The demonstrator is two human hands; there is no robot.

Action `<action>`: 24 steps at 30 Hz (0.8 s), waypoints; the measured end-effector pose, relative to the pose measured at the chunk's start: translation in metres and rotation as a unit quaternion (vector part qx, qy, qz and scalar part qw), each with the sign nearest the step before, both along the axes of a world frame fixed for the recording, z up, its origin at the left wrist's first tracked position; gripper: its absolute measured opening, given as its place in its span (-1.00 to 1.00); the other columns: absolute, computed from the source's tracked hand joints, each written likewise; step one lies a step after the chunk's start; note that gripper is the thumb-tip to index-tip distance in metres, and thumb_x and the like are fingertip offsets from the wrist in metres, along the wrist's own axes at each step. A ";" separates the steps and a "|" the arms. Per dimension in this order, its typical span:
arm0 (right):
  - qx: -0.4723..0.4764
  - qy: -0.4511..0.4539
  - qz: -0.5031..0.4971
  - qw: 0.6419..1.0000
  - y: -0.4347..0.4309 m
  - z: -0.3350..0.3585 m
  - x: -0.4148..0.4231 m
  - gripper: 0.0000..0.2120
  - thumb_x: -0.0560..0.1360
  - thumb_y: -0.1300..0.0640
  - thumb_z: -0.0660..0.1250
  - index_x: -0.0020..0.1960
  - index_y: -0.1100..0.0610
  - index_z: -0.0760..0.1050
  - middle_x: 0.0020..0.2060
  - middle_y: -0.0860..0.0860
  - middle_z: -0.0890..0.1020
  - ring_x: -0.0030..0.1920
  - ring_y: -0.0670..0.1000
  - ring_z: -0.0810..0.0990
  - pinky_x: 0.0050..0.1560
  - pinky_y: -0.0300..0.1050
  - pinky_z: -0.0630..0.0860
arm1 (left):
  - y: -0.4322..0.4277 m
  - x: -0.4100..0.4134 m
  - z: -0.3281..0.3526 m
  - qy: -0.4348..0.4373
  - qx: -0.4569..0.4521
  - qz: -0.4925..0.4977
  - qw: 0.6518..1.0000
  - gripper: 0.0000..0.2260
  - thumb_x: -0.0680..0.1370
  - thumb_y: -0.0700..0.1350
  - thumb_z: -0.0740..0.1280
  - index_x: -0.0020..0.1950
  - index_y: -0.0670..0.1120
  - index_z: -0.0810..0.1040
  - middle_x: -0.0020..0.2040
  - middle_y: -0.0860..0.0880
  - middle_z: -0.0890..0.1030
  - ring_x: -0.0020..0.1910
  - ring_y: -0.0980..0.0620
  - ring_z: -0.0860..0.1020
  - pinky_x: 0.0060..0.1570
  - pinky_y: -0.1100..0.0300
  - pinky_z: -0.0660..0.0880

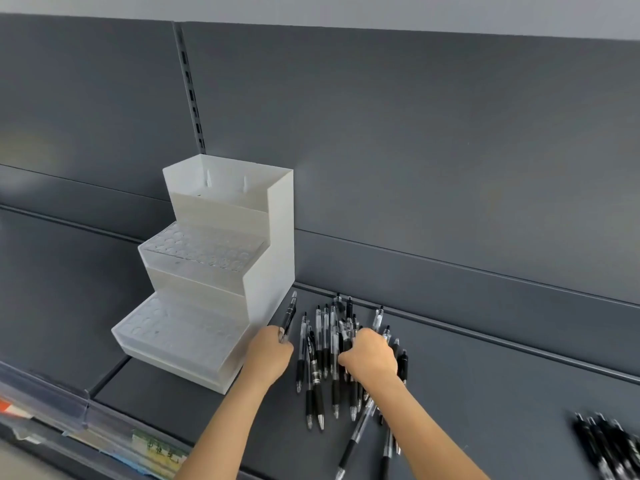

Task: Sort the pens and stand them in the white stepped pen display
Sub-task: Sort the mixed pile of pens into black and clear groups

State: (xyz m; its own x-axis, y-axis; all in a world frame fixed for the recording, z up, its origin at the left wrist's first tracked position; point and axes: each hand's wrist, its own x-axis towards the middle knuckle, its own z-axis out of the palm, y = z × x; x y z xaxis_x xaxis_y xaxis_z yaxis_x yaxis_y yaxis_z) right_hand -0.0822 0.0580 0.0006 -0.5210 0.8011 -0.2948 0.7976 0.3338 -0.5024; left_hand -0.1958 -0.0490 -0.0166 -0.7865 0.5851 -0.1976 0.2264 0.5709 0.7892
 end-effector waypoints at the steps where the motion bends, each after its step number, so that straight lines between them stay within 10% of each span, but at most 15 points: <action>1: -0.009 0.009 -0.005 1.000 0.000 0.000 -0.002 -0.65 0.41 0.33 0.22 -0.38 0.11 0.10 -0.47 -0.02 0.24 -0.50 -0.04 0.20 -0.53 -0.24 0.14 | -0.002 0.001 0.003 0.006 0.014 0.003 1.000 -0.68 0.50 -0.31 0.17 -0.36 -0.08 0.12 -0.40 -0.04 0.18 -0.38 0.00 0.16 -0.37 0.16 0.06; 6: -0.169 0.155 -0.053 0.972 0.015 -0.002 0.022 -0.53 0.44 0.27 0.38 -0.40 0.09 0.09 -0.53 -0.02 0.18 -0.55 -0.05 0.15 -0.54 -0.27 0.15 | -0.016 0.002 0.014 -0.083 0.095 0.005 0.992 -0.73 0.57 -0.26 0.19 -0.33 -0.12 0.31 -0.36 -0.07 0.35 -0.38 0.00 0.31 -0.34 0.19 0.28; 12: -0.320 0.270 -0.068 0.906 0.015 0.010 0.060 -0.85 0.55 0.18 0.27 -0.13 0.26 0.47 -0.39 0.02 0.37 -0.46 -0.09 0.30 -0.53 -0.29 0.23 | -0.018 0.019 0.028 -0.231 0.181 0.021 0.956 -0.92 0.55 -0.33 0.24 -0.11 -0.22 0.49 -0.15 -0.05 0.55 -0.33 0.00 0.55 -0.32 0.18 0.47; 24: -0.520 0.471 -0.113 0.703 -0.006 0.036 0.117 -0.72 0.57 0.14 0.05 -0.03 0.24 0.49 -0.38 0.04 0.47 -0.47 -0.03 0.45 -0.51 -0.22 0.41 | 0.003 0.075 0.043 -0.380 0.208 -0.120 0.893 -0.83 0.55 -0.40 0.16 0.02 -0.27 0.52 -0.25 -0.18 0.58 -0.39 -0.03 0.55 -0.37 0.15 0.52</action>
